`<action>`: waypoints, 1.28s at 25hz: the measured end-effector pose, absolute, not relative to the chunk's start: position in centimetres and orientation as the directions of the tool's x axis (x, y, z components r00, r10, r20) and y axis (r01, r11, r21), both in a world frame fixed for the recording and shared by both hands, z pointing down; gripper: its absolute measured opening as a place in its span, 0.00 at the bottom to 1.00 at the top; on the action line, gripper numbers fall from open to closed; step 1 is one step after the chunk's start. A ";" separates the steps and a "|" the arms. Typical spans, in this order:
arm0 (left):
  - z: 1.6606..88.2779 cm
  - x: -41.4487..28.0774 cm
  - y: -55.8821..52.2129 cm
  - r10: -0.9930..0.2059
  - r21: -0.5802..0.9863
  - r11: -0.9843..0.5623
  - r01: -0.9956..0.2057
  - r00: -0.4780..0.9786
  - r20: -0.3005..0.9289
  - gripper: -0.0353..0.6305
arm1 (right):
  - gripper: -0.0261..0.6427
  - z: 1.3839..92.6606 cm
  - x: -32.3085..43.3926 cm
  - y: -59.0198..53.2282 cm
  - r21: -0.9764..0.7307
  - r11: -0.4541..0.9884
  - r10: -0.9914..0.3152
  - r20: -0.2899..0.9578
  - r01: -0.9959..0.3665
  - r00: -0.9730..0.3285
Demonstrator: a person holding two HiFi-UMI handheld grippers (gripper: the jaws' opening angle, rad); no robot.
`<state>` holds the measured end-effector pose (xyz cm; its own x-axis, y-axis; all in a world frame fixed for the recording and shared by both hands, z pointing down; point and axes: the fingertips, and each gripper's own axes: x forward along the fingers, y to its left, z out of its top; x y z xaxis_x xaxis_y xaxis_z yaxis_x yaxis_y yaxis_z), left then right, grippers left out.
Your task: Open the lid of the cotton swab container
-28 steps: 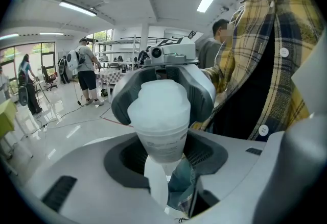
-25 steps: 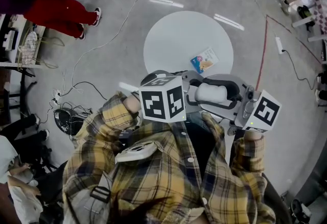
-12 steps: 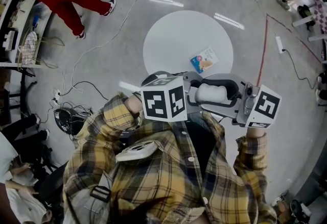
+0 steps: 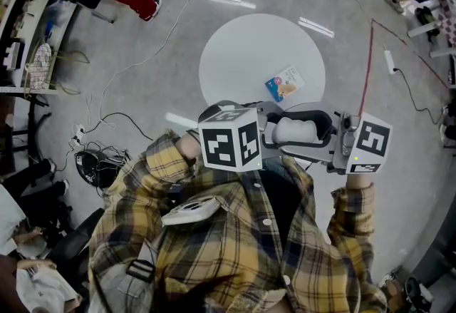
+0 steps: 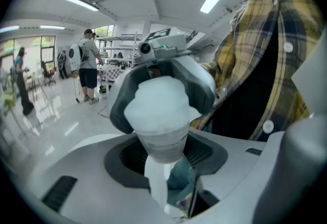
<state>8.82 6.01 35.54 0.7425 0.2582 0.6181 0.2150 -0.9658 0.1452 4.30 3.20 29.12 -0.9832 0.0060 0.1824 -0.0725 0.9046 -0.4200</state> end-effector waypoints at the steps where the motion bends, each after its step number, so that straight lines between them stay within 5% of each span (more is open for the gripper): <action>1: 35.8 8.7 6.2 0.256 0.125 -0.965 0.229 0.732 0.631 0.37 | 0.38 29.1 4.3 3.3 -0.442 0.895 0.020 0.172 -0.059 -0.985; 8: 36.4 8.7 6.7 0.273 0.137 -0.960 0.243 0.724 0.633 0.37 | 0.43 29.7 4.5 3.3 -0.547 0.836 0.033 0.133 -0.045 -0.991; 23: 36.2 8.8 7.7 0.281 0.117 -0.956 0.267 0.732 0.620 0.37 | 0.37 28.2 7.2 -3.2 -0.558 0.786 -0.306 0.023 -0.267 -0.952; 32: 36.3 8.5 7.7 0.273 0.120 -0.959 0.255 0.734 0.621 0.37 | 0.36 29.3 6.9 -3.2 -0.593 0.756 -0.330 0.020 -0.277 -0.944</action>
